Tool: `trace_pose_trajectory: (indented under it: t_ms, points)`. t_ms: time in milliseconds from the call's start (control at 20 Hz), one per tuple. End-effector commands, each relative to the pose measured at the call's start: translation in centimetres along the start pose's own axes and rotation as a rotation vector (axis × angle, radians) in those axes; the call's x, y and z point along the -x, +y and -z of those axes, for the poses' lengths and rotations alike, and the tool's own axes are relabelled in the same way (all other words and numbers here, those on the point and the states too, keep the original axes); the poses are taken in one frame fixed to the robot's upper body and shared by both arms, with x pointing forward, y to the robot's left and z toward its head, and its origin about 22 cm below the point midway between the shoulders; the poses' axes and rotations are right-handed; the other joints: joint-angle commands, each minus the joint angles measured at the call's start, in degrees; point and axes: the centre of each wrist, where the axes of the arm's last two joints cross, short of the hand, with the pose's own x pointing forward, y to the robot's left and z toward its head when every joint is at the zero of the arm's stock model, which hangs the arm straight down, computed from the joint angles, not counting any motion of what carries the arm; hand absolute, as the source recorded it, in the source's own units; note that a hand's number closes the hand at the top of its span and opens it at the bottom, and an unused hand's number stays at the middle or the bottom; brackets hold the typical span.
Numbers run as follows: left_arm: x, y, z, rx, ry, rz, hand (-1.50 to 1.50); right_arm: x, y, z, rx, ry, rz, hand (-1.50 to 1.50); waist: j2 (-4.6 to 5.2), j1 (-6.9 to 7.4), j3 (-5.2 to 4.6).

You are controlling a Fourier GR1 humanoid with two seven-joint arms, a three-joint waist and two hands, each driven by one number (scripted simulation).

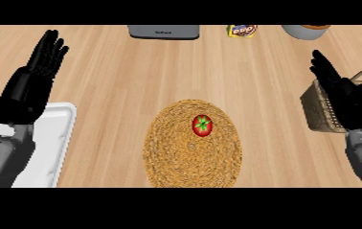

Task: Pick the tomato from the placemat and place it in the basket

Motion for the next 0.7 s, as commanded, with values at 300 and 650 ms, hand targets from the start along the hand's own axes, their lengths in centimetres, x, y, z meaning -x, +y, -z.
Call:
trace_pose_trajectory:
  t_ms: [300, 650]
  points:
    - [4.7, -0.4, -2.5, -0.155, 0.304, 0.006, 0.0, -3.7, 10.1, 1.3, -0.081, -0.402, 0.242, 1.5, 1.13, -1.12, -0.04]
    - [4.8, -1.7, -2.3, -0.172, 0.322, 0.011, 0.0, -2.6, 19.4, 1.8, 0.381, -0.277, -0.047, -1.5, 0.66, -1.55, -0.54]
